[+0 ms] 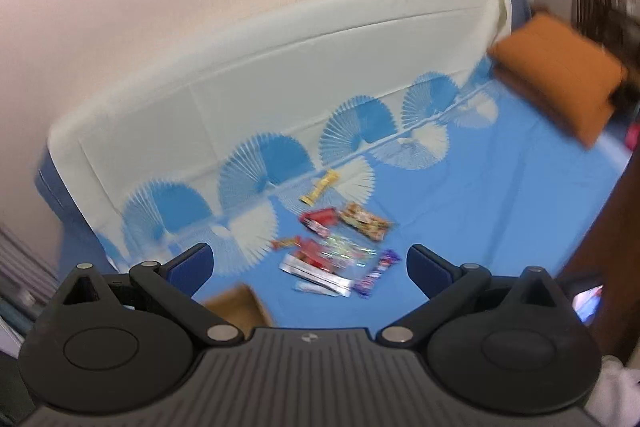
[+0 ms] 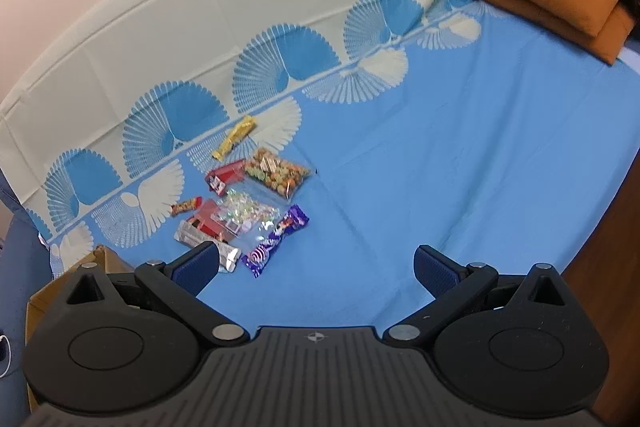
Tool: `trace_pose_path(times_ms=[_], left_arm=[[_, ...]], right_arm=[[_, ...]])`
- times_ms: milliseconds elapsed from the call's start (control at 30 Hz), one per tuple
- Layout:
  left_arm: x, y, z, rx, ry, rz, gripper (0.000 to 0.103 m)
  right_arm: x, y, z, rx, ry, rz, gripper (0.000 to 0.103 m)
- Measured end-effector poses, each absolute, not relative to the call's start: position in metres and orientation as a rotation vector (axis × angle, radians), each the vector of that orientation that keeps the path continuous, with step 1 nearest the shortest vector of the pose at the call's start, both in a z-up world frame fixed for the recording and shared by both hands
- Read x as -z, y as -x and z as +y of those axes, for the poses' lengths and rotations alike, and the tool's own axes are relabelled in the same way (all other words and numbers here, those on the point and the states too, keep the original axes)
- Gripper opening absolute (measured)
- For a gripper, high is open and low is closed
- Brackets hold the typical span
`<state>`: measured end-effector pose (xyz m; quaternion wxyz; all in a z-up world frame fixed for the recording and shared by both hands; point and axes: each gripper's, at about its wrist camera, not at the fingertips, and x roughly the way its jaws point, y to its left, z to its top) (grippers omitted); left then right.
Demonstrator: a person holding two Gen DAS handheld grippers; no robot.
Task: Organize snacks
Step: 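Move both tools over toward the pile of snacks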
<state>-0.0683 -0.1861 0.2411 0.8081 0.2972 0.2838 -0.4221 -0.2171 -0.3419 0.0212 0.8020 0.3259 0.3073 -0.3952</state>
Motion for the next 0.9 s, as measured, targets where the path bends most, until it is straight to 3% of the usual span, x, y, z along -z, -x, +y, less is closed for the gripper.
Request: trace_pose_path(times_ms=[200, 633, 900], left_arm=[[-0.224, 0.069, -0.214, 0.907, -0.706, 0.581, 0.103], [-0.221, 0.016, -0.226, 0.897, -0.517, 0.691, 0.103], [-0.106, -0.074, -0.271, 0.756, -0.523, 0.952, 0.103]], right_arm=[[-0.01, 0.215, -0.359, 0.862, -0.717, 0.677, 0.103], [0.016, 0.204, -0.385, 0.875, -0.742, 0.702, 0.103], [0.075, 0.168, -0.405, 0.849, -0.828, 0.701, 0.103]])
